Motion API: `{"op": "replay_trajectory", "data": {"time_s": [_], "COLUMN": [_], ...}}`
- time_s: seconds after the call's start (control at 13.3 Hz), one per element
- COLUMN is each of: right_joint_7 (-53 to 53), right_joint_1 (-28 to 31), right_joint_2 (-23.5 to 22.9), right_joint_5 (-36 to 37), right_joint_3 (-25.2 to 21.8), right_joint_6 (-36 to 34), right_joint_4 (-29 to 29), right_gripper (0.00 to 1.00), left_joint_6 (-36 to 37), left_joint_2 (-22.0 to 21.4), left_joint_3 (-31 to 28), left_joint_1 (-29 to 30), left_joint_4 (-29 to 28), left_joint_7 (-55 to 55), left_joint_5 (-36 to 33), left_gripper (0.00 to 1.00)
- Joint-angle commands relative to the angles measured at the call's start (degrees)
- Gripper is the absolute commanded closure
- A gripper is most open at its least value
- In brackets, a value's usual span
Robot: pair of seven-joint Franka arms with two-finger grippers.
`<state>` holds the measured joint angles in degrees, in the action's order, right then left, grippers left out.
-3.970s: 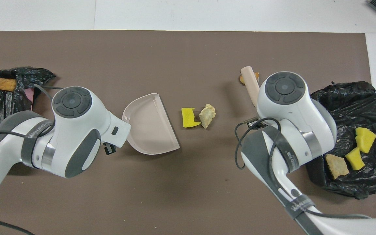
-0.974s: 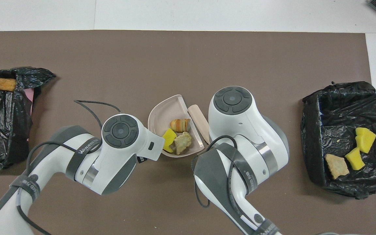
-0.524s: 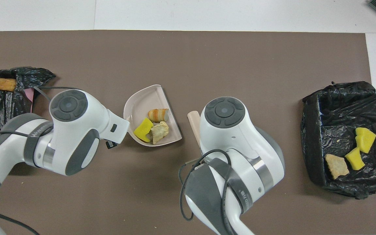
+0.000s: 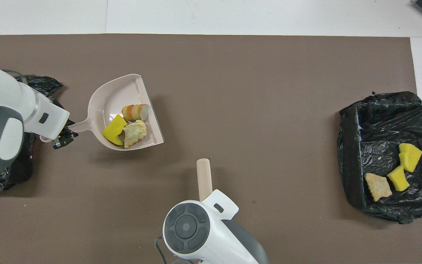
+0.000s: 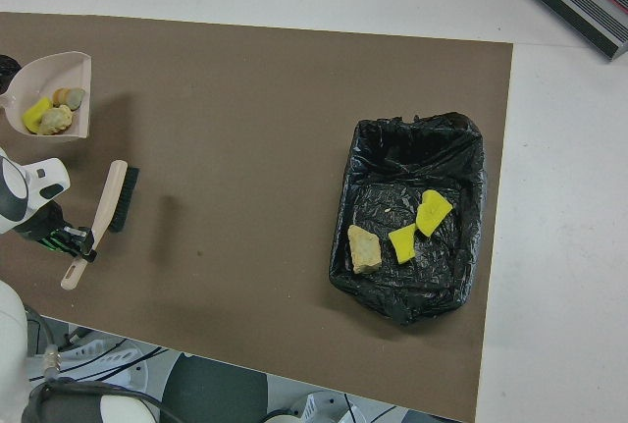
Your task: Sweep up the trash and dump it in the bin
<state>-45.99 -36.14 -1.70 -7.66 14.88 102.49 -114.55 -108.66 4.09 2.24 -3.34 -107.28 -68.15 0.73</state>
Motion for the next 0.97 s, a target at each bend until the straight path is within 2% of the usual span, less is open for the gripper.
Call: {"op": "replay_trajectory", "data": {"time_s": [0.0,0.07,0.15,0.22,0.52,0.9], "right_joint_7": [-4.96,-6.47,-6.05,-5.52,-5.17,-4.99], "right_joint_1": [-2.43,-3.06,-4.37,-4.55,-6.22,-6.4], "right_joint_2": [-1.71,-2.86,-2.96,-3.31,-4.45,-4.81], "right_joint_5": [-1.22,-1.91,-6.36,-7.71,-7.81,-7.81], "right_joint_3": [-0.29,-0.2,-0.2,-0.2,-0.2,-0.2], "right_joint_6": [4.62,9.08,14.26,18.14,19.94,21.87], "right_joint_4": [-2.08,-3.12,-4.96,-5.67,-6.91,-8.75], "right_gripper": [1.0,1.0,1.0,1.0,1.0,1.0], "left_joint_6": [3.27,4.15,4.94,5.56,6.01,1.44], "left_joint_2": [-0.31,-0.31,-0.23,-0.05,0.39,0.56], "left_joint_3": [0.48,0.31,0.31,0.22,0.22,-0.04], "left_joint_1": [5.87,8.32,10.7,12.98,21.08,30.48], "left_joint_4": [3.03,4.08,4.88,5.58,6.99,7.52], "left_joint_7": [-7.76,-11.53,-15.31,-18.74,-33.32,-50.74], "left_joint_5": [1.99,2.69,3.04,3.05,2.79,0.25], "left_gripper": [1.0,1.0,1.0,1.0,1.0,1.0]}}
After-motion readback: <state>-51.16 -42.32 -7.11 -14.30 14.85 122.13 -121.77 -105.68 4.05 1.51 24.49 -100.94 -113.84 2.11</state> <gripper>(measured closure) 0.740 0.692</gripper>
